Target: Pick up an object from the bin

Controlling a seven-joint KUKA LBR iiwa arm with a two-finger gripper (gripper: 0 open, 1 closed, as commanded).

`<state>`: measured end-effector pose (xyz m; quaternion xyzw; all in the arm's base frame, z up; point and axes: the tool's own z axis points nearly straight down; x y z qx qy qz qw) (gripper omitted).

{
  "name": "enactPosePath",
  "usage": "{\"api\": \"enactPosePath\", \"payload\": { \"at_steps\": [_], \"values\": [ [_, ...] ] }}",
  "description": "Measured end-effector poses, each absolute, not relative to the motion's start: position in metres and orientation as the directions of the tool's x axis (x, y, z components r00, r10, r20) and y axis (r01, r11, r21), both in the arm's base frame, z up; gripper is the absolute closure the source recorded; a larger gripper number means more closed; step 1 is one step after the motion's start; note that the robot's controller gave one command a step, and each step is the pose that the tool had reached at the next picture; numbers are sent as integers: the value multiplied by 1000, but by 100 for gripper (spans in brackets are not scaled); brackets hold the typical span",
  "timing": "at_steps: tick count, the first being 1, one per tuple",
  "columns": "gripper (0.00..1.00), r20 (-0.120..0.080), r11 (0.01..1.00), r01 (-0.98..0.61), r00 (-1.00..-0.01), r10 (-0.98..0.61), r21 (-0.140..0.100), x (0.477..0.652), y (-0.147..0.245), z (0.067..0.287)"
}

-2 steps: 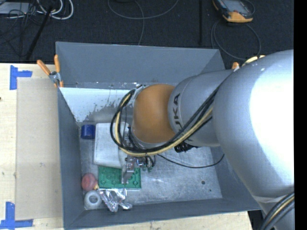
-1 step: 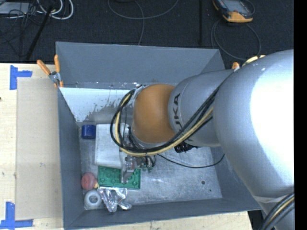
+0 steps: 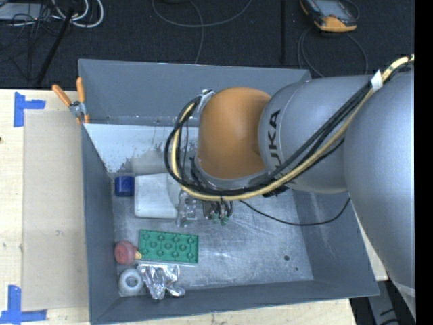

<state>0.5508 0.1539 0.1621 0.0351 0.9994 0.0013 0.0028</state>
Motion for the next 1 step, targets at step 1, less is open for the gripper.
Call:
{"api": "enactPosePath", "payload": {
  "at_steps": [1],
  "values": [
    [100, -3, 998, 68, -998, 68, 1, 552, 154, 168]
  ]
}}
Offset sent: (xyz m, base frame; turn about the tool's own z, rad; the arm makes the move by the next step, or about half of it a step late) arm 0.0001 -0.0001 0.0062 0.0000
